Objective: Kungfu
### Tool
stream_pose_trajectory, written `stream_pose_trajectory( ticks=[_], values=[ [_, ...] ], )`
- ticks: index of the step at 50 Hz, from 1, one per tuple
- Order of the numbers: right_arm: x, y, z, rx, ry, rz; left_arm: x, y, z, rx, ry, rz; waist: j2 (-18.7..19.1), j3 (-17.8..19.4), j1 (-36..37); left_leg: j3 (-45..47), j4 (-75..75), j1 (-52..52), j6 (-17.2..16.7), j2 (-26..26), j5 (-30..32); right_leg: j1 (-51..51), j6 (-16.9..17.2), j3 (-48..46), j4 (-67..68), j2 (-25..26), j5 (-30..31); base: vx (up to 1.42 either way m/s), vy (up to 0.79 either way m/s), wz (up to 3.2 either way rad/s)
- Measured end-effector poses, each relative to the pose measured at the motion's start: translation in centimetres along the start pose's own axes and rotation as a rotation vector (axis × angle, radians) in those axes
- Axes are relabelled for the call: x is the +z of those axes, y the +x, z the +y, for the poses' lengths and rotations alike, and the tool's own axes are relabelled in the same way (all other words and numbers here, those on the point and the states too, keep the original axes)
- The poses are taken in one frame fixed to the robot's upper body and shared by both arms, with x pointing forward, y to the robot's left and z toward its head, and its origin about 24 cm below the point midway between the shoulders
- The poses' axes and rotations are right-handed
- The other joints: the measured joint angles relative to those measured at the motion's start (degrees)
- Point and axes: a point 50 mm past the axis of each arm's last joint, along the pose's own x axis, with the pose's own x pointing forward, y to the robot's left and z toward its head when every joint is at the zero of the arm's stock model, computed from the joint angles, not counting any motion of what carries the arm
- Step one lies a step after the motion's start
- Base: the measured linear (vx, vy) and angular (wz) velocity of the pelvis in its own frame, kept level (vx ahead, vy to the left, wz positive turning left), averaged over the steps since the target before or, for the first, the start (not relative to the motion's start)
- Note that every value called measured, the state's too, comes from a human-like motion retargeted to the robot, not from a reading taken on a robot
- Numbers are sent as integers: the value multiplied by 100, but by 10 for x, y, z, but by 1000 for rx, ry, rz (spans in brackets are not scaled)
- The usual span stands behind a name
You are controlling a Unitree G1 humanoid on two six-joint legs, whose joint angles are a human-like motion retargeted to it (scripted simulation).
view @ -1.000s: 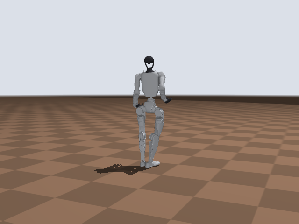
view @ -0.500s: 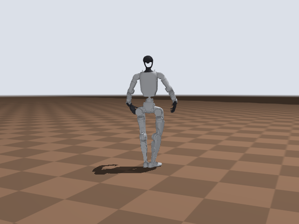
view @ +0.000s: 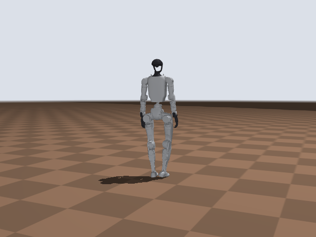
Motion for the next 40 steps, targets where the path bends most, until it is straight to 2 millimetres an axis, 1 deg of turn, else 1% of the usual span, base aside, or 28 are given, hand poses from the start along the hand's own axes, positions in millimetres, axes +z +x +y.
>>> stream_pose_trajectory(
  ticks=[2, 3, 5, 7, 9, 10, 12, 13, 14, 15, 17, 18, 19, 20, 21, 23, 25, 27, 30, 32, 35, 36, 38, 40],
  values=[
    [2, 1, -5, 52, -32, -4, -7, -3, 9, -12, 70, 30, 71, -15, 7, 6, 58, -63, -79, 146, 33, 74, -358, 106, -48, -157, 78, -16, -31, 11],
    [2, 1, -8, 84, -52, 2, -9, -4, 13, -11, 108, 42, 124, -25, -3, -33, 83, -93, -112, 218, 48, 109, -594, 79, -71, -291, 200, -17, -31, 10],
    [0, 1, -13, 129, -105, 38, -8, -5, 17, -11, 148, 48, 208, -58, 3, -96, 141, -171, -195, 372, 72, 146, -915, 148, -125, -569, 475, -17, -29, 15],
    [-3, 1, -17, 140, -167, 71, -6, -5, 18, -14, 154, 39, 265, -94, 9, -172, 216, -255, -279, 510, 84, 195, -1011, 239, -238, -838, 724, -20, -40, 24],
    [-5, 1, -21, 135, -221, 89, -4, -5, 19, -1, 153, 29, 277, -120, -24, -275, 319, -348, -372, 619, 93, 265, -1119, 395, -398, -980, 1002, -19, -43, 42],
    [-6, 1, -22, 131, -246, 98, -3, -5, 20, 12, 150, 24, 272, -134, -47, -330, 381, -410, -426, 674, 95, 283, -1127, 529, -470, -1031, 1142, -22, -49, 50],
    [-6, 1, -24, 133, -280, 108, -2, -5, 24, 54, 128, 10, 164, -134, -113, -392, 531, -539, -527, 710, 96, 357, -536, 763, -690, -1178, 1163, -29, -63, 48],
    [-5, 2, -25, 140, -291, 111, -2, -6, 26, 78, 109, 1, 104, -128, -138, -402, 606, -603, -567, 731, 98, 384, -272, 836, -779, -1223, 1026, -32, -67, 37],
    [-5, 2, -24, 148, -301, 114, -3, -6, 27, 104, 81, -9, 77, -134, -150, -425, 678, -688, -620, 802, 124, 372, -213, 929, -807, -1167, 794, -33, -66, 26],
    [-4, 2, -24, 157, -311, 119, -3, -7, 29, 129, 48, -20, 67, -145, -157, -454, 750, -782, -681, 898, 161, 339, -256, 1032, -804, -1059, 515, -34, -69, 13],
    [-4, 2, -23, 176, -317, 135, -5, -7, 31, 160, -23, -31, 80, -165, -86, -526, 804, -941, -838, 1157, 366, 257, -780, 744, -832, -901, 25, -35, -74, -3],
    [-4, 2, -23, 191, -314, 142, -6, -7, 32, 170, -60, -33, 64, -180, -21, -546, 803, -1019, -919, 1273, 505, 219, -1145, 565, -870, -818, -124, -35, -74, -9],
    [-4, 2, -22, 214, -304, 150, -5, -7, 31, 178, -92, -34, 30, -187, 57, -569, 771, -1091, -978, 1360, 697, 174, -1336, 586, -907, -709, -191, -35, -70, -6],
    [-3, 2, -21, 242, -292, 157, -5, -7, 31, 185, -123, -33, -13, -192, 142, -593, 725, -1160, -1024, 1432, 916, 126, -1440, 707, -943, -586, -218, -42, -74, 28],
    [-2, 1, -21, 280, -270, 162, -1, -5, 28, 195, -149, -32, 16, -187, 185, -630, 662, -1274, -1000, 1511, 1235, 80, -1461, 736, -982, -457, -238, -50, -78, 65],
    [3, 1, -25, 339, -234, 161, 9, -3, 24, 222, -208, -34, 120, -150, 114, -471, 642, -1549, -1004, 1727, 1760, 24, -1549, 513, -1096, -335, -247, -58, -72, 125],
    [10, 1, -29, 352, -223, 144, 11, -2, 20, 260, -277, -34, 142, -53, -71, 18, 727, -1670, -1225, 1865, 1694, 16, -1709, 282, -1232, -347, -189, -56, -56, 128],
    [19, 2, -34, 337, -229, 110, 10, -2, 18, 304, -328, -35, 174, 80, -220, 470, 954, -1518, -1448, 1797, 1230, 26, -1893, 162, -1322, -296, -111, -51, -42, 102],
    [31, 3, -45, 314, -233, 58, 9, -1, 15, 358, -321, -20, 208, 148, -468, 855, 1765, -1413, -1306, 1463, 606, 27, -2069, -372, -1452, -401, -47, -46, -32, 114],
    [34, 2, -51, 310, -230, 42, 3, -1, 11, 379, -283, 9, 83, 36, -427, 1193, 2191, -1244, -1317, 1160, 372, -121, -2119, -432, -1467, -474, -8, -40, -29, 59],
    [31, 1, -55, 296, -209, 32, -10, -2, 6, 367, -225, 59, -25, -153, -447, 1467, 2693, -937, -1542, 665, 142, -324, -2159, -397, -1470, -492, 43, -44, -25, 51],
    [30, 1, -56, 276, -194, 33, -12, -2, 5, 347, -210, 75, 1, -244, -539, 1507, 2653, -880, -1553, 370, 178, -480, -2115, -415, -1453, -574, 92, -41, 2, 75],
    [29, 2, -56, 236, -157, 38, -16, -2, 4, 312, -180, 106, 109, -409, -659, 1525, 2556, -806, -1561, -167, 212, -815, -2018, -467, -1385, -649, 194, -49, 18, 67],
    [25, 4, -50, 209, -110, 54, -21, -3, 8, 290, -147, 137, 298, -515, -708, 1506, 2433, -689, -1561, -574, 199, -1105, -1897, -528, -1298, -576, 317, -64, 27, 22]
  ],
)
